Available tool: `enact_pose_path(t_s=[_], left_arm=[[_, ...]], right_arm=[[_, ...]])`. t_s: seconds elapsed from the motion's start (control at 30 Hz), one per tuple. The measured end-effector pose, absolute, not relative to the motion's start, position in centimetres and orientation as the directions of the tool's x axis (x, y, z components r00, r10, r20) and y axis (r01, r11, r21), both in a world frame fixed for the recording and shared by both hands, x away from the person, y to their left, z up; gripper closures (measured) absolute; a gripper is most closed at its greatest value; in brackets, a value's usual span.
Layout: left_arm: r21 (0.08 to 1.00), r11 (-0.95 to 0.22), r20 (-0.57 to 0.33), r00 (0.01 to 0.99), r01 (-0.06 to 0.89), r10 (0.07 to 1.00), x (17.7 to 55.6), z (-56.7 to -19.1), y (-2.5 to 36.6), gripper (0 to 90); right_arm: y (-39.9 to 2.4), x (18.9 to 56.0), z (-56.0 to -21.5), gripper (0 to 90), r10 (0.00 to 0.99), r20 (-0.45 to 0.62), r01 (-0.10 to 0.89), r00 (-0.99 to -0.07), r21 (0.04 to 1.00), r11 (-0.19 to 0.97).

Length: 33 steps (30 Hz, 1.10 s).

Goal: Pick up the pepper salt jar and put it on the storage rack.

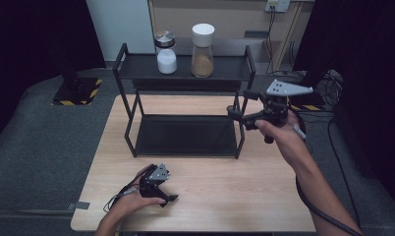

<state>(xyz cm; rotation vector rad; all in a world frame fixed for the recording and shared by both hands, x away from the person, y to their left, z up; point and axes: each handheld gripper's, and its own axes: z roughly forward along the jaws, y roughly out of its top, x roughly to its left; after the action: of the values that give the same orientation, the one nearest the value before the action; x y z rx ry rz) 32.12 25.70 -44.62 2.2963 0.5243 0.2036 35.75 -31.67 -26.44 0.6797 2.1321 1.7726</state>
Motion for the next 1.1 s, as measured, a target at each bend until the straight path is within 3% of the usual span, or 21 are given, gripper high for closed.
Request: enact_pose_path(t_s=[0.33, 0.67, 1.1], left_arm=[[0.715, -0.625, -0.013, 0.899, 0.314, 0.437, 32.0, -44.6, 25.7, 0.0], [0.715, -0.625, -0.013, 0.898, 0.315, 0.439, 31.9, -44.6, 25.6, 0.0], [0.714, -0.624, -0.013, 0.898, 0.316, 0.44, 31.9, -44.6, 25.6, 0.0]], right_arm=[[-32.0, 32.7, -33.5, 1.4, 0.52, 0.044, 0.202, -0.853, 0.947, 0.252], [-32.3, 31.4, -40.1, 1.8, 0.522, 0.078, 0.282, -0.85, 0.903, 0.325], [-31.9, 31.0, -43.7, 1.9, 0.546, 0.088, 0.341, -0.833, 0.859, 0.382]])
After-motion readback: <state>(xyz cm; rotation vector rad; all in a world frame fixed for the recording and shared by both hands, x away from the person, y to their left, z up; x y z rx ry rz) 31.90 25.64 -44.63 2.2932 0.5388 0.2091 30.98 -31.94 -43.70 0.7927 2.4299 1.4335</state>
